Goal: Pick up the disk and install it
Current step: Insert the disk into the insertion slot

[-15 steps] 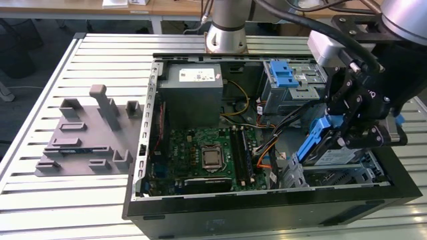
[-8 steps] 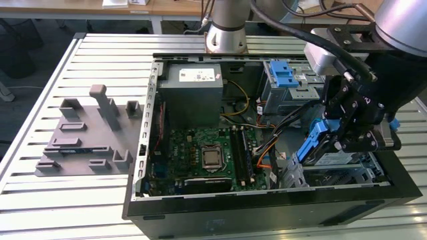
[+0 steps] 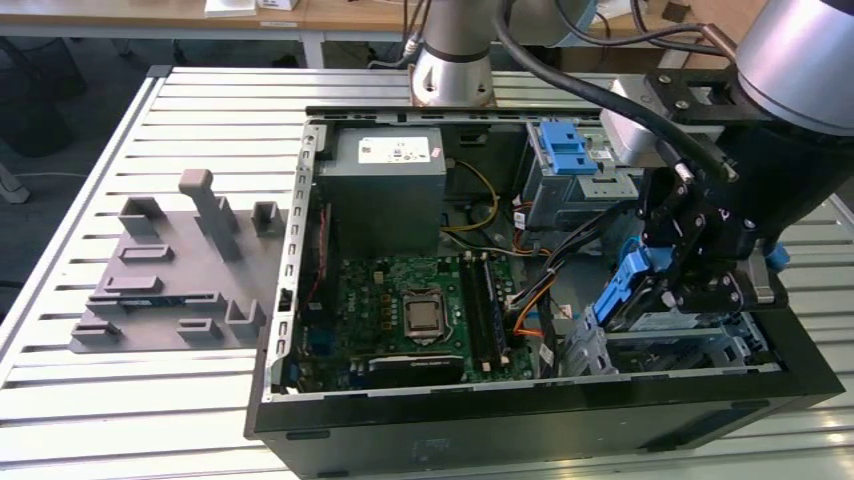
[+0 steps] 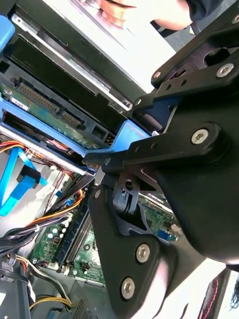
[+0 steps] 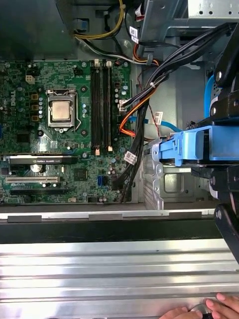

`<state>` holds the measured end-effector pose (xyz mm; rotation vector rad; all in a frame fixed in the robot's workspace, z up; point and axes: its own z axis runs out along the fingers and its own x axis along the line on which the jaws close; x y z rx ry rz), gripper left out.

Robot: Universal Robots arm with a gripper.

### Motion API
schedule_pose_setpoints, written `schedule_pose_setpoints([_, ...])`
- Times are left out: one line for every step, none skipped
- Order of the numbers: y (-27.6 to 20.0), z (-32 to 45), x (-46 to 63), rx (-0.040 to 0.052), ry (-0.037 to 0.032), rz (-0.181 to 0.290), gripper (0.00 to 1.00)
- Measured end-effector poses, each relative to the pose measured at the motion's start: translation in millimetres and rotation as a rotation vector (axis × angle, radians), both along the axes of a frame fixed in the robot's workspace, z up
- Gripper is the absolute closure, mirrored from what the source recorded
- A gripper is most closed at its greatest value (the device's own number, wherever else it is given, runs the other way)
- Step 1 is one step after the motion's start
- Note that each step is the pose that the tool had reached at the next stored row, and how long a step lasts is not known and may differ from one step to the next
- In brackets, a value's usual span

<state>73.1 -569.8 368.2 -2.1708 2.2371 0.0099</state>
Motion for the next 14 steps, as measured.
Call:
schedule_pose_setpoints([0.0,-1.5,0.0,0.0002,-0.0001,0.000,0.64])
schedule_pose_setpoints([0.0,-2.5,0.0,-0.0001,-0.0001,0.000,0.62])
schedule_pose_setpoints([0.0,-3.5,0.0,0.0000,0.0000,0.000,0.62])
schedule_pose_setpoints([0.0,-4.2,0.1,-0.0004,0.0000,0.000,0.56])
schedule_pose_setpoints([0.1,-4.7,0.0,0.0000,0.0000,0.000,0.56])
schedule_pose_setpoints([0.0,-4.9,0.0,-0.0003,0.0000,0.000,0.56])
schedule_pose_setpoints([0.0,-5.5,0.0,0.0000,0.0000,0.000,0.56])
schedule_pose_setpoints([0.0,-6.2,0.0,0.0002,0.0000,0.000,0.56])
schedule_pose_setpoints([0.0,-7.3,0.0,0.0001,0.0000,0.000,0.56])
schedule_pose_setpoints([0.0,-8.2,0.0,0.0000,0.0000,0.000,0.56])
schedule_pose_setpoints([0.0,-9.0,0.0,-0.0001,0.0000,0.000,0.56])
schedule_pose_setpoints([0.0,-9.9,0.0,0.0001,0.0000,0.000,0.56])
schedule_pose_setpoints([0.0,-10.7,0.0,-0.0001,0.0000,0.000,0.56])
schedule_pose_setpoints([0.0,-11.3,0.0,-0.0001,0.0000,0.000,0.56])
